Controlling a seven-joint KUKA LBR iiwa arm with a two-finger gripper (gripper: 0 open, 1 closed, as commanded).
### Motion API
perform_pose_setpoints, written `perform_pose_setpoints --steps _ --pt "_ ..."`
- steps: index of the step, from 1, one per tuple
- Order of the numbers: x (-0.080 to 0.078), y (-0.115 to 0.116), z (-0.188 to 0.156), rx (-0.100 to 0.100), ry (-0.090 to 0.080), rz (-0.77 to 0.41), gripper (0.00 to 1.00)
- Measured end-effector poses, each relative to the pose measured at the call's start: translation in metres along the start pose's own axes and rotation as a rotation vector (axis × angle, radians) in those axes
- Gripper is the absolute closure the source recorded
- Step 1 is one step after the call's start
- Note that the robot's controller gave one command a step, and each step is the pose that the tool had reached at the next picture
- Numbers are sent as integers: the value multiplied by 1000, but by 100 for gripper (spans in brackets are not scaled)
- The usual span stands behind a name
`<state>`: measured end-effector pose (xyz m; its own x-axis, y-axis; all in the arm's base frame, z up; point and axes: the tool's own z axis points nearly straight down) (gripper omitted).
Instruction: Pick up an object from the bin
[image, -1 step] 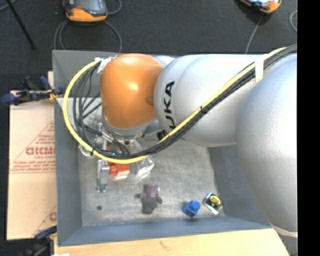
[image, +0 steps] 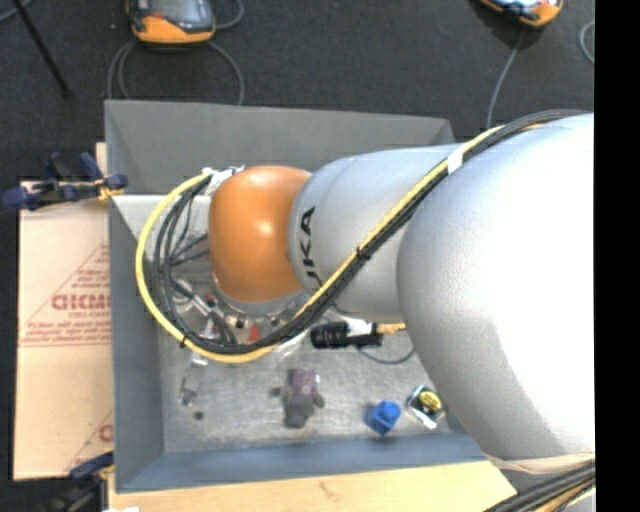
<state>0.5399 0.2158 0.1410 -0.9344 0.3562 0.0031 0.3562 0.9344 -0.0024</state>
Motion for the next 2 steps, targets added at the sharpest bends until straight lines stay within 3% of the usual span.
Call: perform_pose_setpoints --steps 1,2 --pt "-42 -95 28 0 -5 -287 0" --pt "-15 -161 68 -10 -22 -387 0"
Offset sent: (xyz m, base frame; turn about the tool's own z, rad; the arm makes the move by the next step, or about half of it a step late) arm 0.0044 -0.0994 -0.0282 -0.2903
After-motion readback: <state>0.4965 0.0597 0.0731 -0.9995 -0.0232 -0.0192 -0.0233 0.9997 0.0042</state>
